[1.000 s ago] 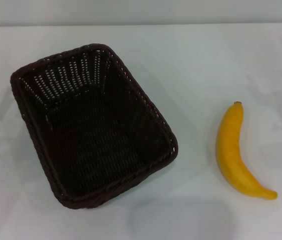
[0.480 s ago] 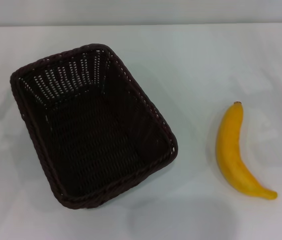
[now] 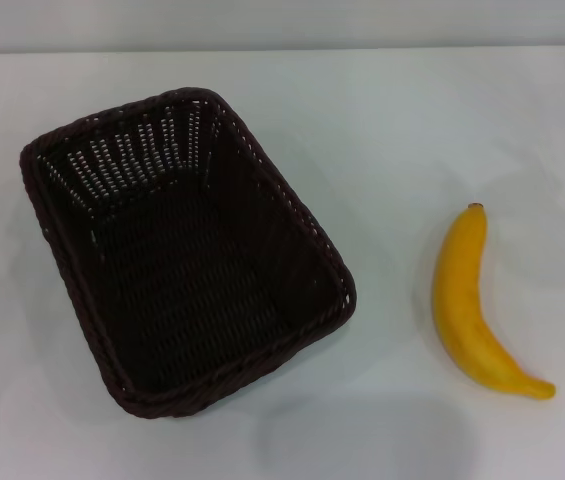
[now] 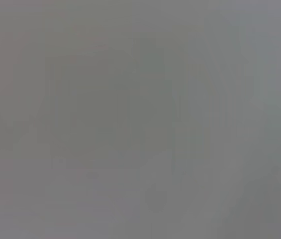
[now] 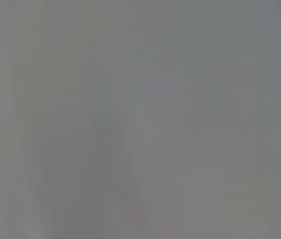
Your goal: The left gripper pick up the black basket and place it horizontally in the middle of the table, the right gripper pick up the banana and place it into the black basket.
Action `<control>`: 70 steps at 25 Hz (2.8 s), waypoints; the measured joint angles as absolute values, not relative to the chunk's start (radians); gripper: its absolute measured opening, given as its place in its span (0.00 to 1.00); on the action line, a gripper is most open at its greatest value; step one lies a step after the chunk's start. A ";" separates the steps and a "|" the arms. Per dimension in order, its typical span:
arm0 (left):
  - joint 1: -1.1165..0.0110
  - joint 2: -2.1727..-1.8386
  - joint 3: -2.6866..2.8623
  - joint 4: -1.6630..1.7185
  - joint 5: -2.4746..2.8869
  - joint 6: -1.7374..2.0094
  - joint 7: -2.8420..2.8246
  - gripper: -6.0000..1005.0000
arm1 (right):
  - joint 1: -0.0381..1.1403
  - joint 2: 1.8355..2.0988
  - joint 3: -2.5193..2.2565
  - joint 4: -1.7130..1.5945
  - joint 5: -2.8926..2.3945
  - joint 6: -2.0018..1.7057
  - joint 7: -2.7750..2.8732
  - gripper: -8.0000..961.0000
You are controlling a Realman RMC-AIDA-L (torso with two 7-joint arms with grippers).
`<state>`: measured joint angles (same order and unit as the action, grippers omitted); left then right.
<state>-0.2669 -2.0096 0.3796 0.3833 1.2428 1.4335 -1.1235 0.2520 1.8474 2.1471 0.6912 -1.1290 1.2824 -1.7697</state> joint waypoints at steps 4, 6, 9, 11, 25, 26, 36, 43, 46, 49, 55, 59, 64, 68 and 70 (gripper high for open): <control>-0.242 -1.999 0.383 0.410 1.248 1.429 -1.176 0.89 | 0.257 1.842 2.166 0.880 -1.359 1.290 -1.537 0.88; -0.240 -2.000 0.383 0.416 1.249 1.429 -1.178 0.89 | 0.258 1.845 2.167 0.943 -1.429 1.292 -1.470 0.88; -0.243 -1.998 0.381 0.423 1.250 1.429 -1.179 0.89 | 0.266 1.867 2.183 1.137 -1.663 1.302 -1.300 0.88; -0.240 -1.992 0.379 0.424 1.247 1.429 -1.178 0.89 | 0.279 1.891 2.218 1.148 -1.706 1.299 -1.309 0.88; -0.220 -1.880 0.416 0.790 1.550 1.447 -1.710 0.89 | 0.299 2.000 2.477 0.922 -1.551 1.281 -1.632 0.88; -0.230 -1.858 0.428 0.822 1.609 1.451 -1.786 0.89 | 0.299 2.000 2.477 0.922 -1.551 1.281 -1.632 0.88; -0.405 -1.692 0.649 1.080 2.073 1.567 -2.247 0.89 | 0.311 2.003 2.481 0.822 -1.514 1.284 -1.728 0.88; -0.533 -1.664 0.722 1.079 2.219 1.640 -2.211 0.89 | 0.345 2.006 2.468 0.755 -1.483 1.288 -1.774 0.88; -0.568 -1.662 0.777 1.070 2.223 1.642 -2.177 0.89 | 0.358 2.008 2.464 0.736 -1.466 1.291 -1.782 0.88; -0.622 -1.671 0.848 1.029 2.226 1.644 -2.135 0.89 | 0.357 2.009 2.456 0.727 -1.449 1.298 -1.786 0.88; -0.703 -1.695 0.878 0.923 2.296 1.613 -2.017 0.88 | 0.354 2.010 2.456 0.694 -1.437 1.309 -1.797 0.88; -0.726 -1.695 0.883 0.887 2.311 1.562 -1.963 0.88 | 0.350 2.010 2.456 0.654 -1.409 1.314 -1.815 0.88; -0.730 -1.708 0.895 0.872 2.327 1.531 -1.895 0.87 | 0.356 2.010 2.456 0.628 -1.405 1.323 -1.817 0.88; -0.725 -1.753 0.904 0.870 2.341 1.512 -1.837 0.87 | 0.360 2.011 2.450 0.608 -1.378 1.326 -1.818 0.88; -0.722 -1.765 0.904 0.868 2.347 1.501 -1.819 0.86 | 0.359 2.011 2.447 0.602 -1.365 1.326 -1.819 0.88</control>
